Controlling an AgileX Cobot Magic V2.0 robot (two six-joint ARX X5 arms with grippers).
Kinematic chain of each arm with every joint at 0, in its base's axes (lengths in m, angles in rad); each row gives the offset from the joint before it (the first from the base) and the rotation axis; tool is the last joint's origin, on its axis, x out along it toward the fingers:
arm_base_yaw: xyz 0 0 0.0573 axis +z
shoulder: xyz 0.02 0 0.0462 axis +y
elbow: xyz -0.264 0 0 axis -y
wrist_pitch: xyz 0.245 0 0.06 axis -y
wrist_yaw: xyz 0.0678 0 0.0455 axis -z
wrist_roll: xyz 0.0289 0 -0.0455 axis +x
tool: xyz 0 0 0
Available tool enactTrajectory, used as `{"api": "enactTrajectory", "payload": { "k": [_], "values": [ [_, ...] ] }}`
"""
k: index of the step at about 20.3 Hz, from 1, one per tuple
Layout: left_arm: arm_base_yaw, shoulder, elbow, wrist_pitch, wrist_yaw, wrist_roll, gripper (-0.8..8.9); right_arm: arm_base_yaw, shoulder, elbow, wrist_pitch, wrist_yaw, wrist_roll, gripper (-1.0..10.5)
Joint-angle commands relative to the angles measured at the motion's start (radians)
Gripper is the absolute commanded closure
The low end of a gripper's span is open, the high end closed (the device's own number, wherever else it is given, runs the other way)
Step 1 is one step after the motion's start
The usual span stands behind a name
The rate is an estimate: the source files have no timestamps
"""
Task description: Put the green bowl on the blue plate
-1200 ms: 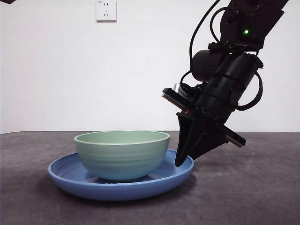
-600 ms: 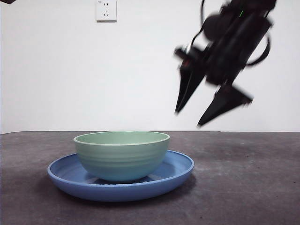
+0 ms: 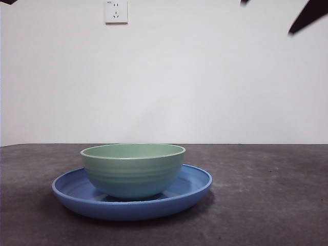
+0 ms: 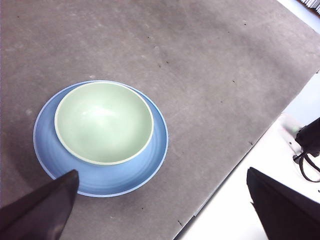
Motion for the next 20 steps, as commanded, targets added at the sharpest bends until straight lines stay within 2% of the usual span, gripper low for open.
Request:
{"api": "enactTrajectory", "payload": {
  "k": [1, 7, 11, 13, 20],
  "values": [
    [-0.005, 0.005, 0.010, 0.006, 0.002, 0.012, 1.87, 0.035, -0.116, -0.044, 0.005, 0.033, -0.014, 3.7],
    [-0.005, 0.005, 0.010, 0.006, 0.002, 0.012, 1.87, 0.115, -0.445, -0.293, 0.031, 0.034, -0.051, 3.7],
    [-0.005, 0.005, 0.010, 0.006, 0.002, 0.031, 1.87, 0.127, -0.595, -0.457, 0.075, 0.001, 0.018, 3.7],
    [-0.005, 0.005, 0.010, 0.006, 0.002, 0.031, 1.87, 0.127, -0.634, -0.493, 0.105, -0.029, 0.029, 3.7],
    [-0.005, 0.005, 0.010, 0.005, 0.002, 0.031, 1.90, 0.126, -0.639, -0.494, 0.106, -0.029, 0.035, 3.7]
  ]
}}
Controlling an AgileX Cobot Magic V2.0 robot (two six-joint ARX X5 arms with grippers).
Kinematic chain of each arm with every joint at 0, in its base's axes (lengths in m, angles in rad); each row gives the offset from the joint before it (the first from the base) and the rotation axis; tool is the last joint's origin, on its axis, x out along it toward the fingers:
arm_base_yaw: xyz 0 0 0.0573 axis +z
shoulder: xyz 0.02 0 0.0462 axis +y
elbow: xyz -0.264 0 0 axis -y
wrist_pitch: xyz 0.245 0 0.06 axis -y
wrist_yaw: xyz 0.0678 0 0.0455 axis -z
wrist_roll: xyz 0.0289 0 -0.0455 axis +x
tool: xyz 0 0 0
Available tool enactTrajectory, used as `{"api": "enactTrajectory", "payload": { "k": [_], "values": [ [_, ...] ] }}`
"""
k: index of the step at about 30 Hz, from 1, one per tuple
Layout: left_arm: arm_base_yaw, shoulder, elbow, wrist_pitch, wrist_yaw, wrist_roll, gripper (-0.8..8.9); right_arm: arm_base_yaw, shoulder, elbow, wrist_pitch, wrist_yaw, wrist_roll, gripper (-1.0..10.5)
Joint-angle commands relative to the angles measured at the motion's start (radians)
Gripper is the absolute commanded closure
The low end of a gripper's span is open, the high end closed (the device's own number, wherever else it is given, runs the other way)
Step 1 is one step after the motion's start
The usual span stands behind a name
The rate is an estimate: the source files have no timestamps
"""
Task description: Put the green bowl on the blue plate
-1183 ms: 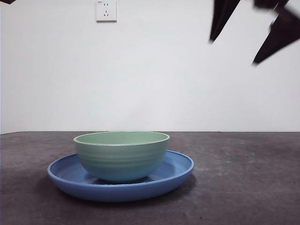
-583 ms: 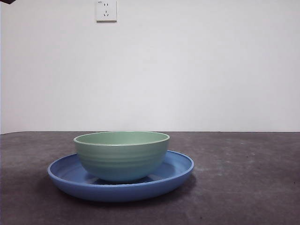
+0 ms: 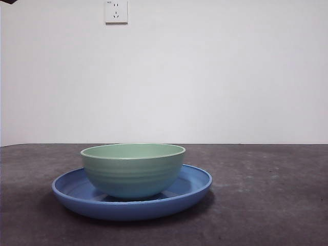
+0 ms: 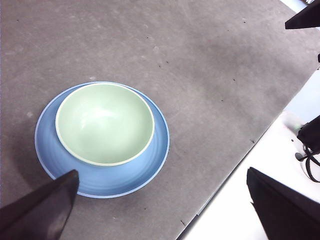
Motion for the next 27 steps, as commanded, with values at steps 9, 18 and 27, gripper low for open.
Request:
{"api": "enactTrajectory", "payload": {
  "k": [9, 18, 27],
  "values": [
    [-0.005, 0.005, 0.010, 0.005, 0.002, 0.033, 7.83, 0.006, 0.005, 0.008, 0.013, -0.004, 0.034, 9.3],
    [-0.005, 0.005, 0.010, 0.006, 0.002, 0.033, 7.83, 0.006, 0.005, 0.008, 0.013, 0.006, 0.032, 9.3],
    [0.024, -0.008, 0.009, 0.004, 0.002, 0.040, 7.83, 0.006, 0.005, 0.008, 0.013, 0.006, 0.032, 9.3]
  ]
}}
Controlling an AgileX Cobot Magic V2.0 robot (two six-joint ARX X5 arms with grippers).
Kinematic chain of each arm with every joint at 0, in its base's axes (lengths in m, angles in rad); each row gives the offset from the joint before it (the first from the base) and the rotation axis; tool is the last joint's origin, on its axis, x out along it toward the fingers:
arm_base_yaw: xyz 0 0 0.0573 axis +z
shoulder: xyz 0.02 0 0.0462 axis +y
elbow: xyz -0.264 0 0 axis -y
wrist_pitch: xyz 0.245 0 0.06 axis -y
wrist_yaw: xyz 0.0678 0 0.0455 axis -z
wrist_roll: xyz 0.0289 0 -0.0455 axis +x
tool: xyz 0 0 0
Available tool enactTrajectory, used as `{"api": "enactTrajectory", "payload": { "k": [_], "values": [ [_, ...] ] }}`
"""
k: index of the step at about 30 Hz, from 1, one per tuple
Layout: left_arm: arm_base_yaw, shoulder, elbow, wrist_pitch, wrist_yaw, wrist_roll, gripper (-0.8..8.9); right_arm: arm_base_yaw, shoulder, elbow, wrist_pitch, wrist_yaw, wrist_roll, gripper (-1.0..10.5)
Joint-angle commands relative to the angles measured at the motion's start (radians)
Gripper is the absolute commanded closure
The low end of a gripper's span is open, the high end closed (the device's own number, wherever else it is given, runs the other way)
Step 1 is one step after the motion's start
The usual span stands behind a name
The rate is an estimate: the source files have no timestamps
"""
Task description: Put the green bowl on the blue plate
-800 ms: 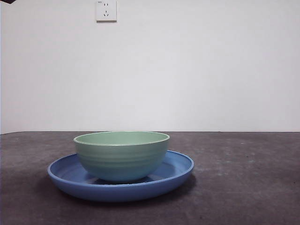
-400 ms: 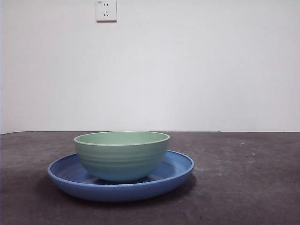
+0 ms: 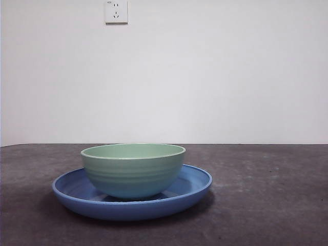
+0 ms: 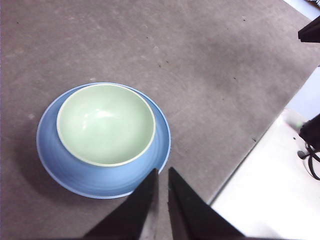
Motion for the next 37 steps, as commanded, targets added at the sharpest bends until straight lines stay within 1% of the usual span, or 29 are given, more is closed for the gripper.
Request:
{"api": "enactTrajectory", "payload": {
  "k": [1, 2, 5, 9, 12, 15, 18, 24, 26, 29, 33, 37],
  "values": [
    [0.039, -0.014, 0.007, 0.012, -0.011, 0.077, 7.87, 0.006, 0.005, 0.008, 0.012, 0.002, 0.010, 9.3],
    [0.076, -0.023, 0.001, 0.022, -0.010, 0.122, 7.87, 0.006, 0.005, 0.008, 0.012, 0.002, 0.010, 9.3],
    [0.236, -0.068, -0.069, 0.122, -0.010, 0.126, 7.87, 0.006, 0.004, 0.008, 0.012, 0.003, 0.010, 9.3],
    [0.459, -0.183, -0.260, 0.343, -0.011, 0.126, 7.87, 0.006, 0.004, 0.008, 0.012, 0.003, 0.010, 9.3],
    [0.574, -0.284, -0.425, 0.491, -0.015, 0.128, 7.87, 0.006, 0.004, 0.008, 0.012, 0.003, 0.010, 9.3],
    [0.643, -0.390, -0.578, 0.607, -0.024, 0.120, 7.87, 0.006, 0.004, 0.008, 0.012, 0.003, 0.010, 9.3],
    [0.661, -0.500, -0.703, 0.665, -0.061, 0.093, 7.87, 0.006, 0.004, 0.008, 0.012, 0.003, 0.010, 9.3],
    [0.661, -0.681, -0.845, 0.660, -0.147, 0.069, 7.87, 0.006, 0.004, 0.008, 0.013, 0.003, 0.010, 9.3],
    [0.662, -0.676, -0.863, 0.672, -0.172, 0.057, 7.87, 0.006, 0.004, 0.008, 0.013, 0.003, 0.010, 9.3],
    [0.662, -0.676, -0.876, 0.661, -0.173, 0.058, 7.87, 0.006, 0.004, 0.008, 0.012, 0.003, 0.010, 9.3],
    [0.662, -0.676, -0.900, 0.662, -0.175, 0.090, 7.87, 0.006, 0.004, 0.008, 0.012, 0.003, 0.010, 9.3],
    [0.662, -0.676, -0.904, 0.635, -0.176, 0.097, 7.87, 0.006, 0.004, 0.008, 0.012, 0.003, 0.010, 9.3]
  ]
}}
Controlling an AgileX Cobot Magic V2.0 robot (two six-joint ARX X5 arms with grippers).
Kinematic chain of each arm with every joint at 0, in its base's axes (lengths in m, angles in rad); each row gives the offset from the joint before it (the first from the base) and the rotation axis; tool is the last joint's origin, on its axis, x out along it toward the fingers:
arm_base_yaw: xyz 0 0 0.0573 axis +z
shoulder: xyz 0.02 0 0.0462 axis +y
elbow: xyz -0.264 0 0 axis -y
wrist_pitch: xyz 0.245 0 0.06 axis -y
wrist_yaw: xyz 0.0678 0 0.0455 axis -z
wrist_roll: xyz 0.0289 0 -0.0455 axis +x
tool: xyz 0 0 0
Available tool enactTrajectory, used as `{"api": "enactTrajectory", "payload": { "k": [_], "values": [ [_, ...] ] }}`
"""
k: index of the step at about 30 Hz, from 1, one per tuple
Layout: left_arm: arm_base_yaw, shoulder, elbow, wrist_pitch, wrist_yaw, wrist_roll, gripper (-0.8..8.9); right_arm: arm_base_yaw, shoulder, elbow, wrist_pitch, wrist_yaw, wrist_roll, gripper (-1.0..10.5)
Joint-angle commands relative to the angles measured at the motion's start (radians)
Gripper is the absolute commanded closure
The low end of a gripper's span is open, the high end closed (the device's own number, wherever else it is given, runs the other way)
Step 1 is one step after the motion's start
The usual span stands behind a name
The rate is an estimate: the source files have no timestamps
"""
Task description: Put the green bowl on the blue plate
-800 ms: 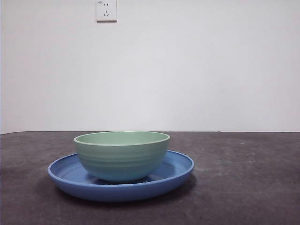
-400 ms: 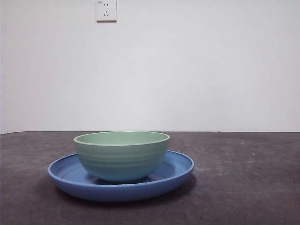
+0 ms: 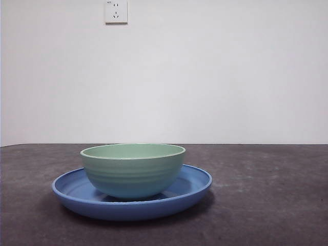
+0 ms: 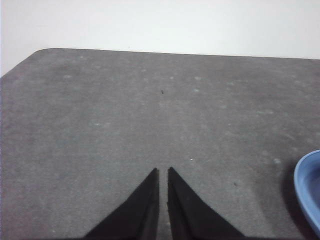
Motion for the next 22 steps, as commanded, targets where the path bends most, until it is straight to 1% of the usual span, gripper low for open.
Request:
{"api": "enactTrajectory", "payload": {
  "k": [1, 22],
  "values": [
    [0.000, -0.002, -0.021, -0.006, -0.003, 0.014, 7.87, 0.006, 0.004, 0.008, 0.012, 0.002, 0.009, 9.3],
    [0.000, -0.002, -0.021, -0.007, -0.003, 0.014, 7.86, 0.000, -0.008, 0.006, 0.017, 0.005, 0.007, 9.3]
  ]
}}
